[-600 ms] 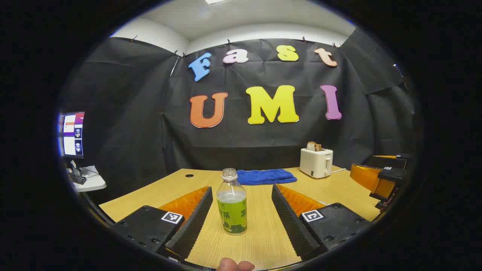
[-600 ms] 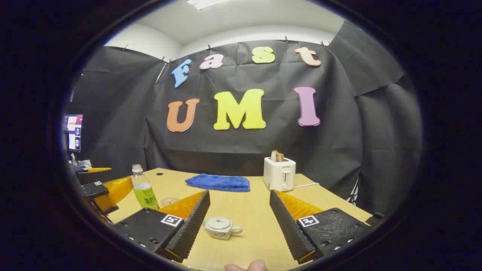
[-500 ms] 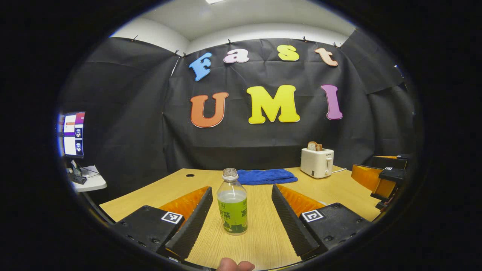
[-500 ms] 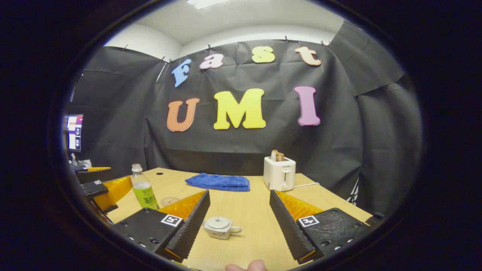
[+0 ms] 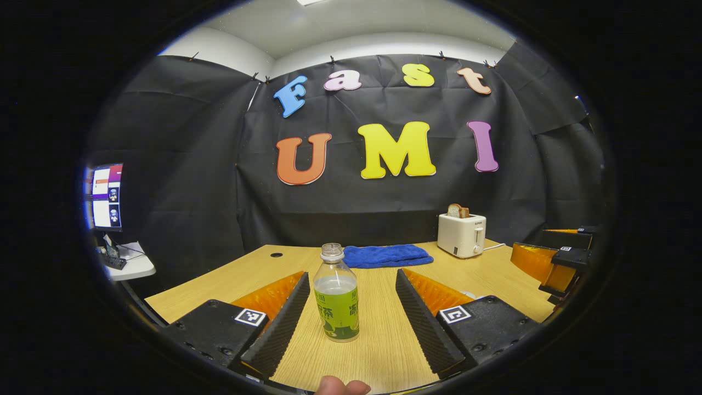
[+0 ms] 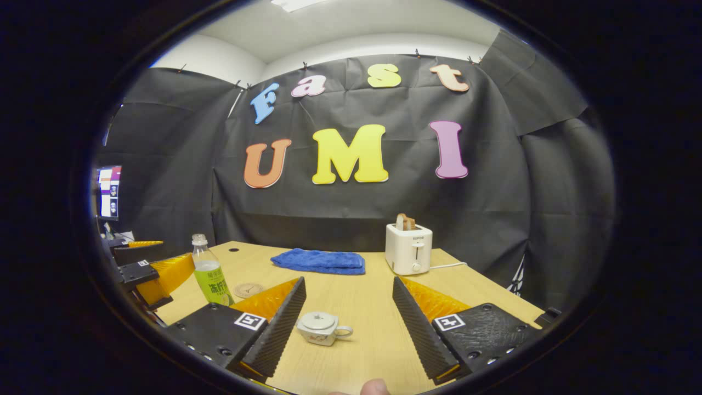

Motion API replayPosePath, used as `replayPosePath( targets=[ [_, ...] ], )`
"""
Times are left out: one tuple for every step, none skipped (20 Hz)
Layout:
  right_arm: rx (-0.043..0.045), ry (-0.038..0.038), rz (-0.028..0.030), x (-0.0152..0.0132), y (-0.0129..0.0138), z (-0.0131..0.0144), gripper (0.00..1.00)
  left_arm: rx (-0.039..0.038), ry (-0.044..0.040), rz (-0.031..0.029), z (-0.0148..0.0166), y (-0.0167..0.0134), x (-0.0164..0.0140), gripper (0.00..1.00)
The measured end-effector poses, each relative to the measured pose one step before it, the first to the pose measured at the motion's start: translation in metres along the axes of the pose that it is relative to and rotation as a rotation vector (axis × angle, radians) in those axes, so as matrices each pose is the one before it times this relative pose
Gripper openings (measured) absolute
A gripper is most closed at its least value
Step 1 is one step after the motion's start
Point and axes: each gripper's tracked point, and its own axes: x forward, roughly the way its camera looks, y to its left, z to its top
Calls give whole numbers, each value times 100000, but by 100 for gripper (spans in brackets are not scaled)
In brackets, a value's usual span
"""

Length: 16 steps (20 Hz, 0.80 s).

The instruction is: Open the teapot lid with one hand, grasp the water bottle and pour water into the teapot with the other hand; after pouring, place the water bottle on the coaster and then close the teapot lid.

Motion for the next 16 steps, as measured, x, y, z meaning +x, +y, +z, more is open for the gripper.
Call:
replayPosePath(
  targets=[
    [-284,189,439,115,236,-361,95,-306,-76,273,-22,70,-93,98],
    [-357,1052,166,271,202,-362,95,-424,76,611,-30,120,-56,98],
    [-354,1384,261,300,154,-717,97,-625,262,190,-184,147,79,98],
    [-388,1426,14,304,225,-526,95,-636,89,-237,-108,9,-90,98],
    [-400,1254,220,364,302,-536,95,-614,142,-177,43,-36,-85,99],
    [-273,1250,337,243,324,-352,95,-261,-17,-53,4,90,-30,98],
    [-133,738,383,284,363,-365,93,126,115,61,-67,95,73,99],
    [-66,659,185,274,321,-237,95,236,0,170,-5,95,18,99],
    [-268,670,-166,389,284,-337,96,36,140,165,-78,59,-6,99],
    [-270,624,10,433,321,-233,95,-234,191,64,-98,229,-95,99],
    [50,857,169,413,351,-371,95,-317,93,200,-157,272,-82,99],
    [346,553,140,387,360,-212,96,-219,78,179,-7,213,1,99],
    [338,604,40,407,239,-252,96,-78,142,332,-12,82,12,99],
    [199,609,89,407,249,-172,96,-116,57,354,-39,214,-31,99],
    [-189,596,-105,291,264,-257,95,-204,46,333,-43,218,-38,99],
    [-512,266,126,378,240,-110,95,-261,120,200,-1,248,-42,99]
  ],
)
